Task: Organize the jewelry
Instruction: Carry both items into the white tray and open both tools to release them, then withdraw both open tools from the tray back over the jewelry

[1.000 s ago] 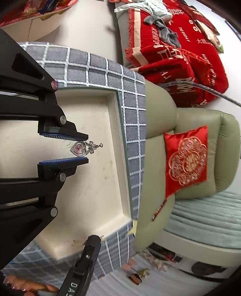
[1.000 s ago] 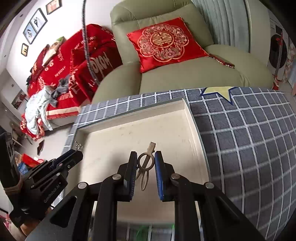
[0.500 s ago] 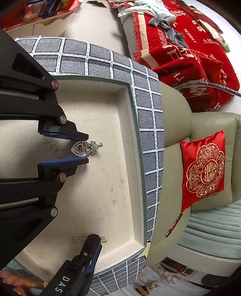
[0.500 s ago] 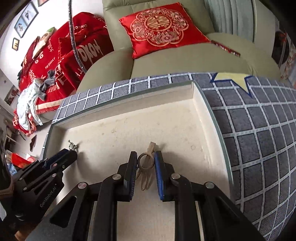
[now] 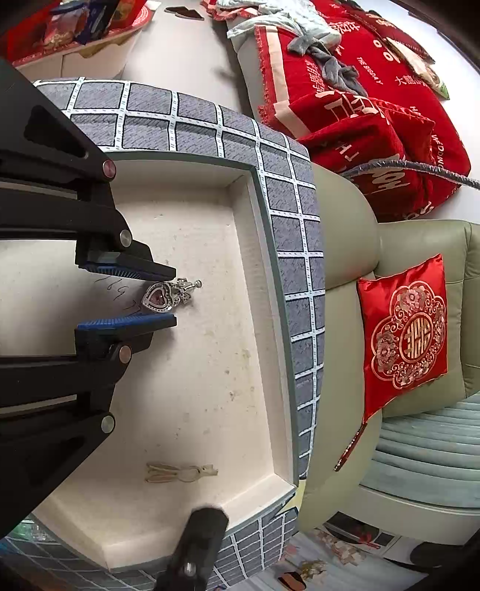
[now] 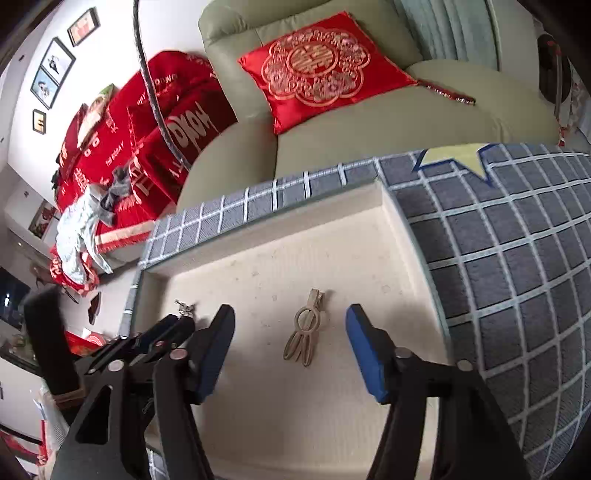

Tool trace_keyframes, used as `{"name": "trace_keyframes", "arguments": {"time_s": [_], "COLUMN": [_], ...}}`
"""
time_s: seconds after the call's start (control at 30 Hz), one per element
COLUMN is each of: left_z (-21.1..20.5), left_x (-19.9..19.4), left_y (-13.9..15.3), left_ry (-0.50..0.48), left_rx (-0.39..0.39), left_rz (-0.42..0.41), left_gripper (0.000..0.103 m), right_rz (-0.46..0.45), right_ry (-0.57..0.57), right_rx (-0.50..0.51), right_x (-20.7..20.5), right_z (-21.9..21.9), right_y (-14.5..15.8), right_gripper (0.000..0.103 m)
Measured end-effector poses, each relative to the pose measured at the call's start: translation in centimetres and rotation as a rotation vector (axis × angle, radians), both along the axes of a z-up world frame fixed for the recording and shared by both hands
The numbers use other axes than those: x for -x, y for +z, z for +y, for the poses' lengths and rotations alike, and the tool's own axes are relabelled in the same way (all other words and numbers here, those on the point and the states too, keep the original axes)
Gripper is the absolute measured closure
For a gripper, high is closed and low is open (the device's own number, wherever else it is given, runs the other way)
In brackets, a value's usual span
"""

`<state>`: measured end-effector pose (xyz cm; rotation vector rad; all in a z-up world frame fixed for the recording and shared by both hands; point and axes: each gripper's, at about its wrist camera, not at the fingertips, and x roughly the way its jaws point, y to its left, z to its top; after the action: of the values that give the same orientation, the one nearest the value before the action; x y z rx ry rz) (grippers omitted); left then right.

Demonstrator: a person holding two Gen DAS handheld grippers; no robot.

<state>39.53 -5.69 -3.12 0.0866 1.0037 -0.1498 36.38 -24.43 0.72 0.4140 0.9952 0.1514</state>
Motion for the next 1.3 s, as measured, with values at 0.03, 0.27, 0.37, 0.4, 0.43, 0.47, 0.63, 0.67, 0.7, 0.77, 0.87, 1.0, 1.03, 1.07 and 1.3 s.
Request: {"name": "trace_keyframes", "arguments": {"time_s": [0.03, 0.27, 0.37, 0.4, 0.43, 0.47, 0.63, 0.67, 0.7, 0.77, 0.87, 1.0, 1.03, 1.07, 1.3], "left_z": [0.0, 0.3, 0.2, 0.2, 0.2, 0.2, 0.6, 0.9, 1.2, 2.1, 3.2, 5.0, 5.4, 5.7, 7.7], "left_x": [0.0, 1.0, 1.3, 1.5, 1.8, 2.2, 5.2, 5.9, 6.6, 8.3, 10.3, 14.1, 14.9, 15.7, 19.8], "left_y": [0.1, 2.4, 3.3, 3.5, 3.9, 4.2, 6.3, 6.6, 6.9, 7.3, 7.6, 7.4, 7.2, 6.9, 3.4], "left_ry": [0.001, 0.022, 0.012, 0.009, 0.010, 0.009, -0.041, -0.046, -0.043, -0.033, -0.035, -0.029, -0.023, -0.014, 0.024], "left_rx": [0.003, 0.033, 0.035, 0.034, 0.030, 0.025, 0.030, 0.039, 0.044, 0.047, 0.070, 0.062, 0.060, 0.059, 0.105], "left_rz": [-0.004, -0.094, -0.115, -0.115, -0.126, -0.141, -0.180, -0.175, -0.173, -0.165, -0.151, -0.148, -0.145, -0.142, -0.041], "left_gripper": [0.070, 0.000, 0.000, 0.000, 0.000, 0.000, 0.000, 0.000, 0.000, 0.000, 0.000, 0.000, 0.000, 0.000, 0.000], "right_rz": [-0.007, -0.019, -0.013, -0.013, -0.014, -0.014, -0.061, -0.082, -0.105, -0.143, -0.163, -0.163, -0.158, -0.152, -0.076], "right_ry": [-0.003, -0.022, -0.023, -0.025, -0.030, -0.037, -0.052, -0.057, -0.064, -0.083, -0.094, -0.095, -0.086, -0.076, 0.003], "right_rx": [0.001, -0.031, -0.047, -0.048, -0.049, -0.056, -0.093, -0.098, -0.107, -0.118, -0.087, 0.024, 0.024, 0.018, 0.037], "right_x": [0.3, 2.0, 2.9, 3.2, 3.6, 3.9, 6.7, 7.4, 8.3, 9.8, 11.8, 14.6, 15.3, 15.9, 20.9], "right_z": [-0.1, -0.6, -1.0, -1.1, -1.3, -1.5, -2.4, -2.5, -2.6, -2.9, -2.9, -2.3, -2.2, -2.1, -0.3], "right_y": [0.3, 1.4, 1.6, 1.7, 1.8, 2.0, 3.6, 4.1, 4.5, 5.5, 6.9, 8.5, 8.6, 8.6, 6.3], "right_gripper": [0.033, 0.025, 0.022, 0.022, 0.022, 0.021, 0.000, 0.000, 0.000, 0.000, 0.000, 0.000, 0.000, 0.000, 0.000]}}
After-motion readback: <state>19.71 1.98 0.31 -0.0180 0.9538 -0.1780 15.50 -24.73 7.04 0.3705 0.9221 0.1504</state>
